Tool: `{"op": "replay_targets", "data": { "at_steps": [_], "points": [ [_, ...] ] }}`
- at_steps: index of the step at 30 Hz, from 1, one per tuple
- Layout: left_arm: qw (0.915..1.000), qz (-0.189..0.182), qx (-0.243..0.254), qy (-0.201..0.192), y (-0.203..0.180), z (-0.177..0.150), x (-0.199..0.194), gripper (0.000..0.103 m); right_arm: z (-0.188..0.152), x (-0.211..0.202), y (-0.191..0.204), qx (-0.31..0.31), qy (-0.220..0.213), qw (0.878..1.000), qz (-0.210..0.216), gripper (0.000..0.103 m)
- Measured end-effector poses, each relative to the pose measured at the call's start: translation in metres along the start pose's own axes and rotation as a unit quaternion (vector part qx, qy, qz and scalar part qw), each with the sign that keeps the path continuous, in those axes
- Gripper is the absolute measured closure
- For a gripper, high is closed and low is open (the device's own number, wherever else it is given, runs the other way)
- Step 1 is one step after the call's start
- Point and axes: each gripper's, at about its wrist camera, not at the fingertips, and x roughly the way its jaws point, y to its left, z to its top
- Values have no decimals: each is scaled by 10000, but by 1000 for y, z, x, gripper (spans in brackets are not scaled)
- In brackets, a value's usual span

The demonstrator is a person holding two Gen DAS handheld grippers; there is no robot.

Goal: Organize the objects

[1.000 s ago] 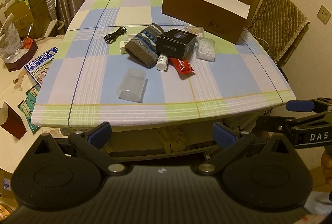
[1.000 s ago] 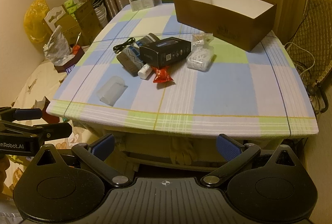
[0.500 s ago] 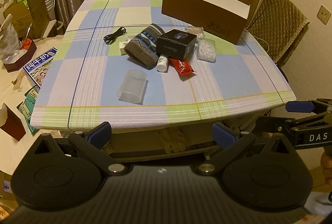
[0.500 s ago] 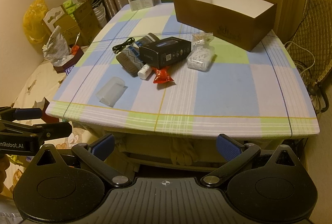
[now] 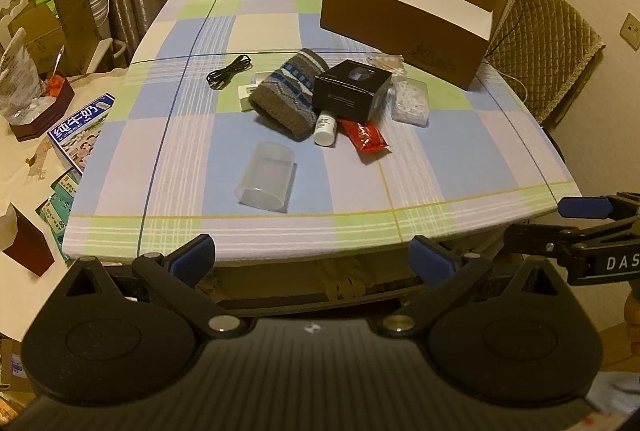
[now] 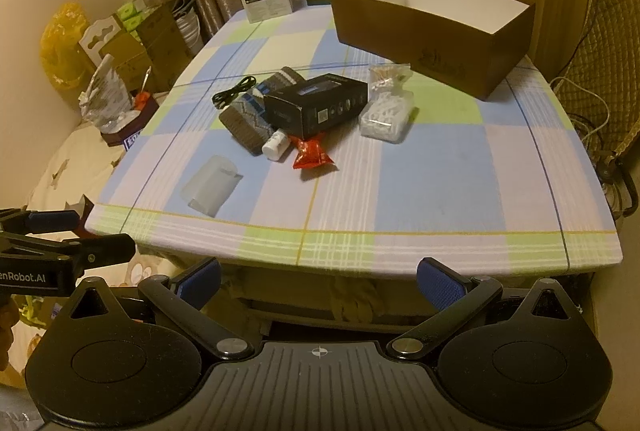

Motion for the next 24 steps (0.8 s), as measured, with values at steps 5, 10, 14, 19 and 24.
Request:
{"op": "replay_targets", "data": {
  "at_steps": [5,10,14,19,24],
  "points": [
    [10000,-4,36,32,3,7,7,1,6,7,-1,43,33,10000,7,2],
    [9999,-37,79,109,7,15,17,1,12,15,-3,107,52,9999,-14,2],
    [9998,-58,92,170,12,23,30,1,19,22,-7,188,48,9998,-56,2],
    [9997,-74,131,216,22,32,50,1,24,32,-12,318,42,9994,-119,2],
    [9993,-87,208,302,31,40,78,1,29,40,-20,513,63,9983,-255,2]
  ]
}}
